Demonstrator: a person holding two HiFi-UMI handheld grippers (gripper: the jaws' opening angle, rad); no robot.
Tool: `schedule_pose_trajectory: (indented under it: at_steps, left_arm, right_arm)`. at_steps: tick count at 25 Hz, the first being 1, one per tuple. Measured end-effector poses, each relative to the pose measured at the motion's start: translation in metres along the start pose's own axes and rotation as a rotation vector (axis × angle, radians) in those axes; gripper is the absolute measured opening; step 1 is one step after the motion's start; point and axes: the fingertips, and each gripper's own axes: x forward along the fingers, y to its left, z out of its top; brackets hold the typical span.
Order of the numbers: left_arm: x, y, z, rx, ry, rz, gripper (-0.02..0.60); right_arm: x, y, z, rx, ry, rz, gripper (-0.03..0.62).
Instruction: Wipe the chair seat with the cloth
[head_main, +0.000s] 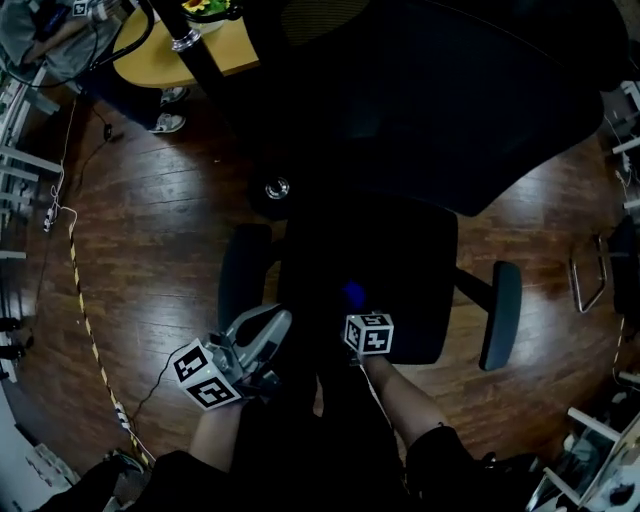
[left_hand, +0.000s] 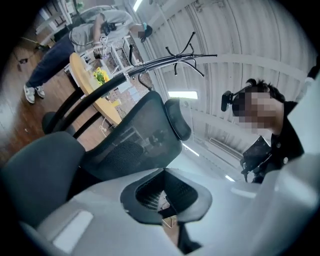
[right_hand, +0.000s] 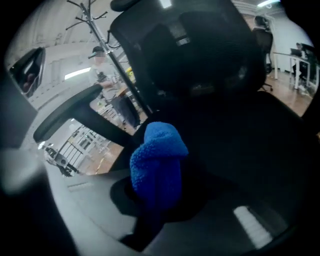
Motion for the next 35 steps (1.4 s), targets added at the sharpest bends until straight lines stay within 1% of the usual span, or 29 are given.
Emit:
schedule_pose_trajectory:
  at_steps: [3,6,7,10,14,16,19,23,25,28,30,35]
  left_arm:
    - [-0.023,0.011,0.009,0.009,-0.048,0.052,-0.011]
    - [-0.045,0.019,0.018,0.009,-0.09,0.093,-0.011]
    - [-0.051,0.021,0.021,0.009,-0.103,0.106,-0.011]
    - [-0.064,0.028,0.025,0.008,-0.131,0.13,-0.011]
    - [-0.068,0.028,0.029,0.013,-0.133,0.122,-0.011]
    - [-0.062,0.027,0.03,0.01,-0.124,0.11,-0.011]
    - [-0.044,0.023,0.025,0.006,-0.094,0.079,-0.011]
    - [-0.013,0.012,0.012,0.008,-0.039,0.027,-0.011]
    - [0.004,0.004,0.004,0.005,-0.003,-0.006,-0.011]
    - [0.033,-0.009,-0.014,-0.007,0.069,-0.081,-0.011]
    - [0.052,-0.018,-0.025,-0.013,0.1,-0.123,-0.011]
    - [0.082,-0.035,-0.044,0.001,0.159,-0.177,-0.011]
  right_arm:
    - [0.027,0.065,-0.015,-0.054,0.06,0.124,0.035]
    - [0.041,0.114,-0.034,-0.053,0.11,0.213,0.035]
    - [0.045,0.126,-0.042,-0.068,0.13,0.236,0.035]
    - [0.054,0.141,-0.064,-0.161,0.159,0.274,0.035]
    - [0.053,0.142,-0.068,-0.2,0.158,0.317,0.035]
    - [0.051,0.136,-0.067,-0.22,0.162,0.314,0.035]
    - [0.042,0.111,-0.068,-0.203,0.157,0.264,0.035]
    - [0.019,0.054,-0.071,-0.165,0.147,0.171,0.035]
    - [0.003,0.023,-0.07,-0.135,0.138,0.109,0.035]
    - [-0.028,-0.029,-0.072,-0.078,0.107,0.0,0.035]
    - [-0.049,-0.064,-0.075,-0.058,0.093,-0.065,0.035]
    - [-0.111,-0.137,-0.065,0.033,0.053,-0.212,0.035]
